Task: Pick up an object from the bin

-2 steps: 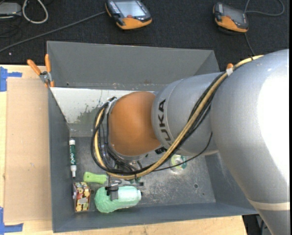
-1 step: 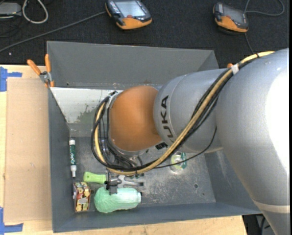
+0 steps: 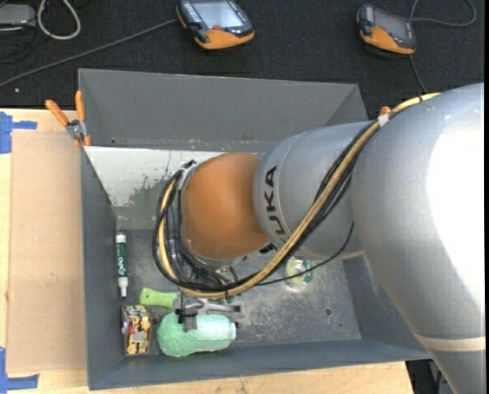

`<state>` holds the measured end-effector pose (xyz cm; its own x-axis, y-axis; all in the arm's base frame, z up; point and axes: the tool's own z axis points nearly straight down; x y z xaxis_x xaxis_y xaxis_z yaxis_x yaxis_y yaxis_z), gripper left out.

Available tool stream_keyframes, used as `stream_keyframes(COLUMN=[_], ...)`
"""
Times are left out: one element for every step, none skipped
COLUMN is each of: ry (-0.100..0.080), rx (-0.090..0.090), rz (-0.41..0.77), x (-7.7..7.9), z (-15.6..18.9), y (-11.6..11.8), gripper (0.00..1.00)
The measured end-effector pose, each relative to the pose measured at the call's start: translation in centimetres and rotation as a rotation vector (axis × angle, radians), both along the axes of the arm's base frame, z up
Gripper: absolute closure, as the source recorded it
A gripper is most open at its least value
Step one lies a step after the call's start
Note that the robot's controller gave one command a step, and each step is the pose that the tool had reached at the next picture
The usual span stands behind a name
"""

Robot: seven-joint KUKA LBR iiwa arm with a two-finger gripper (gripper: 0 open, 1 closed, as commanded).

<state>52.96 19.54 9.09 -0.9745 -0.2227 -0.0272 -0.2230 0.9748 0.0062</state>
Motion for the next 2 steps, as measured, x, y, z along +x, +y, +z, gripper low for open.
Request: stream_keyframes(ry=[-0.018, -0.021], rx=[0.005, 0.005], rz=[-0.035, -0.024], x=[1.97, 1.76], z=[-1.07, -1.33], y=[-0.83, -1.06], gripper=[0.0, 0.0])
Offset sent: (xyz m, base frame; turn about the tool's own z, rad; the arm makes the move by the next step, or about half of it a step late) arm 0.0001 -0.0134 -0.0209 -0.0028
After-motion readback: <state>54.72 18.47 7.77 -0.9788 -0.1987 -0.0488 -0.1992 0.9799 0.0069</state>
